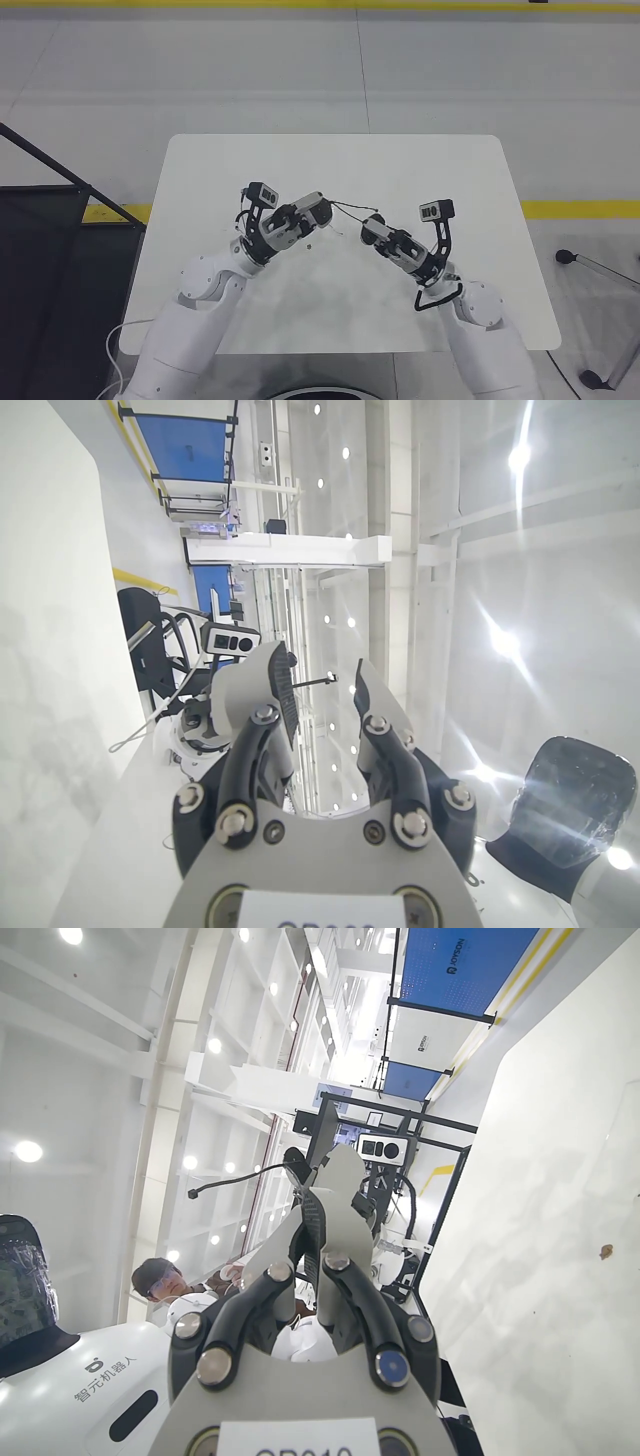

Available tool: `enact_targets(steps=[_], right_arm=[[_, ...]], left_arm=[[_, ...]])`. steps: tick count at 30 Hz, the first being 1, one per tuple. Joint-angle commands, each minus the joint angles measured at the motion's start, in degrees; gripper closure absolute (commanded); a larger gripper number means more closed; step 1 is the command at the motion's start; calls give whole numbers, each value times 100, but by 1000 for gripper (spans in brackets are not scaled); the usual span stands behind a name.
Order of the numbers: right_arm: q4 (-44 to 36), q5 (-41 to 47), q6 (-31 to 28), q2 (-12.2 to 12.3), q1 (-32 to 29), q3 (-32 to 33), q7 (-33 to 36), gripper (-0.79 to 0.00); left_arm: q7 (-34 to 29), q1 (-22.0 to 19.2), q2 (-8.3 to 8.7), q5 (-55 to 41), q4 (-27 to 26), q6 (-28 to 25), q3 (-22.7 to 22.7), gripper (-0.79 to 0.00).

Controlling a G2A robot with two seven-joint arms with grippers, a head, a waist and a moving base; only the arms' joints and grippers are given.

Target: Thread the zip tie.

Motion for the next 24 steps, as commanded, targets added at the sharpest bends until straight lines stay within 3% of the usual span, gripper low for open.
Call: enact_targets(steps=[1, 6, 12, 20, 23, 24], right_arm=[[8, -1, 3, 6, 8, -16, -6, 0], [27, -16, -6, 23, 15, -32, -43, 0], [28, -26, -11, 43, 24, -56, -71, 0], [38, 4, -46, 68, 33, -91, -68, 0], [29, 13, -55, 79, 21, -91, -69, 0], [20, 34, -62, 83, 14, -85, -70, 0]], left_arm=[[-7, -12, -2, 8, 10, 0, 19, -323], [-6, -41, -5, -14, 43, 0, 37, -314], [-24, -63, -6, -16, 72, -6, 47, -240], [-30, -77, -5, -5, 90, -8, 56, -111], [-26, -72, -5, 0, 94, -16, 61, -3], [-27, -71, -5, 0, 96, -19, 62, 0]])
